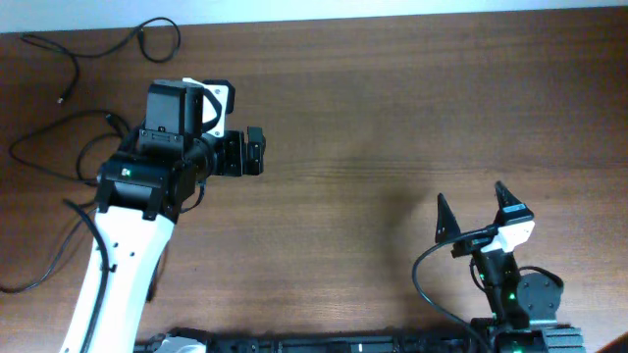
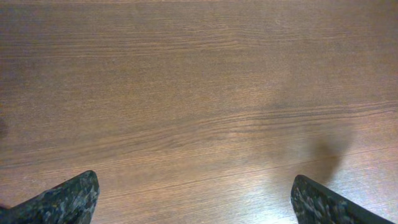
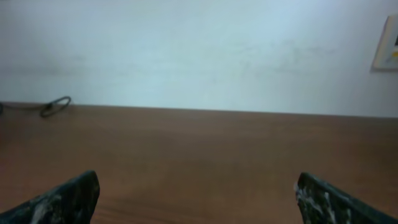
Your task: Untangle cables
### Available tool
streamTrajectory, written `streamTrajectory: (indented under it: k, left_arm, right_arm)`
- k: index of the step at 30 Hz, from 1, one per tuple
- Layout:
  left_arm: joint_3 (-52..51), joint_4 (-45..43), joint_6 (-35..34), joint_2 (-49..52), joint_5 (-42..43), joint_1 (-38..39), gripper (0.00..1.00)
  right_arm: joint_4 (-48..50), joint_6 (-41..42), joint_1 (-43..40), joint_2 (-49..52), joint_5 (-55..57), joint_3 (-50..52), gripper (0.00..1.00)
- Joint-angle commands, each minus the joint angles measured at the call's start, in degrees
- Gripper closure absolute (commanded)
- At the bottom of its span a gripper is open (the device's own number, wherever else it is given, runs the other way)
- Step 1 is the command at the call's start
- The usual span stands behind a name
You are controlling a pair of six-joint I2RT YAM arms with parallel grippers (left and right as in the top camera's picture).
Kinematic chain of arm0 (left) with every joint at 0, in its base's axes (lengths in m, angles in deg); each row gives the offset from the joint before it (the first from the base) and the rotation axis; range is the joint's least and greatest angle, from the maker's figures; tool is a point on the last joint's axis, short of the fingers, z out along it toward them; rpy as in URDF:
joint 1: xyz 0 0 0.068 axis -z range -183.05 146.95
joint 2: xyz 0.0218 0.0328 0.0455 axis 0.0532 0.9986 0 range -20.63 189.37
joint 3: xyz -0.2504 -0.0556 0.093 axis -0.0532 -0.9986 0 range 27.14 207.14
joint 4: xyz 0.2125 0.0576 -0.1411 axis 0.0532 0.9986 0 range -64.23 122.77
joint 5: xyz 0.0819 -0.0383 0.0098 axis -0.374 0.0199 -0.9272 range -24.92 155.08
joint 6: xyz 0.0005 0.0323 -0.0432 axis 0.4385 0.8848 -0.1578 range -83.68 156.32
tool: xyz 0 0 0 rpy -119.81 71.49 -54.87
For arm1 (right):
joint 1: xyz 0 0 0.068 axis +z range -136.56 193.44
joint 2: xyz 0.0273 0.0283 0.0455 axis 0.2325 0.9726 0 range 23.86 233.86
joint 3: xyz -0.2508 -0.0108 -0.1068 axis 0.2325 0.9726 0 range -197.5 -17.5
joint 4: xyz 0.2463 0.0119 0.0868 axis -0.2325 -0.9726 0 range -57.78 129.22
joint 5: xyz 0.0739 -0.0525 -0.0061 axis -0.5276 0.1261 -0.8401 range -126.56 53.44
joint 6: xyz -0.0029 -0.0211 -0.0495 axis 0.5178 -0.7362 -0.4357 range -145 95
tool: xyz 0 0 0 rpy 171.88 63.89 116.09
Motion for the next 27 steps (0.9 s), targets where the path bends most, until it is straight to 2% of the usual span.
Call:
streamTrajectory:
  k: [1, 6, 11, 15, 24, 25, 27]
  left_arm:
    - [0.1, -0.1, 0.9, 0.2, -0.4, 0.1, 0.01]
    - [0.1, -0.1, 0.9, 0.1, -0.4, 0.1, 0.01]
    - [0.1, -0.1, 0.9, 0.1, -0.4, 0.1, 0.01]
    - [0.1, -0.1, 0.9, 0.1, -0.4, 0.1, 0.01]
    - [0.1, -0.1, 0.9, 0.1, -0.4, 0.1, 0.01]
    - [0.1, -0.1, 0.9, 0.1, -0.4, 0.1, 0.01]
    - [0.1, -0.1, 0.9, 0.1, -0.4, 0.1, 0.01]
  right_arm:
    - [2.6, 0.0, 0.3, -0.6, 1.3, 2.8, 0.02]
    - [-2.4, 0.2, 0.3, -0.6, 1.5, 2.8, 0.02]
    - [-2.5, 0.0, 0.3, -0.6, 2.6, 2.8, 0.02]
    - [-2.8, -4.5, 0.3, -0.6, 4.2, 2.8, 0.02]
    - [-3.2, -3.3, 0.3, -0.6, 7.1, 2.8, 0.02]
    - [-3.3, -0.6, 0.3, -0.6, 8.4, 2.8, 0.02]
    - [-3.3, -0.6, 0.3, -0.6, 8.4, 2.8, 0.02]
